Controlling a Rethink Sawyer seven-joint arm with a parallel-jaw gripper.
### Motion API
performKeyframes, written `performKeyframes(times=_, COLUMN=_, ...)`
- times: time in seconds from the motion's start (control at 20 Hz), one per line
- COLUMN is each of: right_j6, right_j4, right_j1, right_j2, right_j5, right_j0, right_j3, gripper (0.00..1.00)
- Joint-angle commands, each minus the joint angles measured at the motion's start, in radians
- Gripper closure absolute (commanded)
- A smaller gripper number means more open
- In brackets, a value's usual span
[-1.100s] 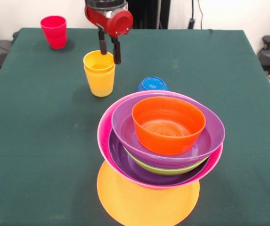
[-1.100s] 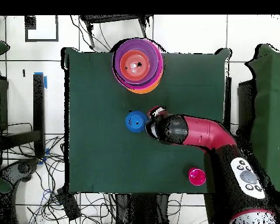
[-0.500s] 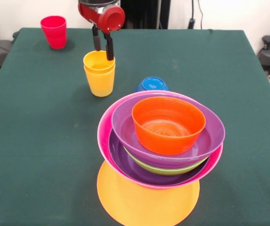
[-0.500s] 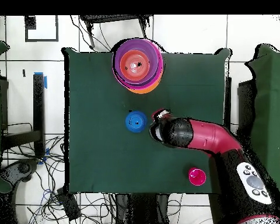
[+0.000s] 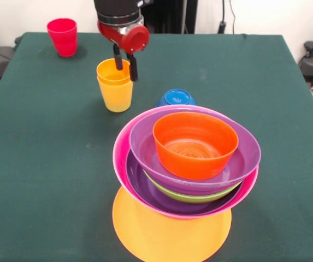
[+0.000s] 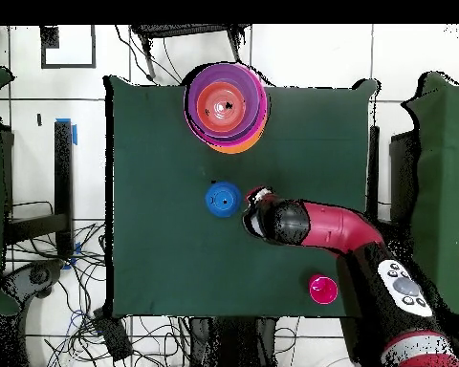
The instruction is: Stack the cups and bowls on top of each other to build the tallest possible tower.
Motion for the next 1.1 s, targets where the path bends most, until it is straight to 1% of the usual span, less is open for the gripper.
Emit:
performKeyframes(times=0.05, right_j6=-0.068, right_j4=-0.085, right_j1=0.069, right_j2=0.031, right_j5=-0.074, right_j0=0.003, right_j3=0.046, gripper=0.00)
performKeyframes(times=0.2, right_j6=-0.061, right_j4=-0.087, right_j1=0.070, right_j2=0.030, right_j5=-0.082, right_j0=0.007, right_j3=0.049, gripper=0.00)
performKeyframes(times=0.65, right_j6=-0.071, right_j4=-0.109, right_j1=0.139, right_j2=0.010, right_j5=-0.111, right_j0=0.017, right_j3=-0.002, gripper=0.00)
performKeyframes(times=0.7, right_j6=-0.069, right_j4=-0.114, right_j1=0.139, right_j2=0.002, right_j5=-0.112, right_j0=0.025, right_j3=-0.006, gripper=0.00)
performKeyframes(times=0.8, right_j6=-0.078, right_j4=-0.145, right_j1=0.136, right_j2=-0.015, right_j5=-0.127, right_j0=0.046, right_j3=-0.020, gripper=0.00)
performKeyframes(times=0.85, right_j6=-0.068, right_j4=-0.169, right_j1=0.133, right_j2=-0.024, right_j5=-0.146, right_j0=0.058, right_j3=-0.027, gripper=1.00)
performKeyframes(times=1.0, right_j6=-0.053, right_j4=-0.189, right_j1=0.128, right_j2=-0.045, right_j5=-0.168, right_j0=0.084, right_j3=-0.039, gripper=1.00)
performKeyframes(times=1.1, right_j6=-0.039, right_j4=-0.188, right_j1=0.125, right_j2=-0.043, right_j5=-0.169, right_j0=0.087, right_j3=-0.039, gripper=1.00)
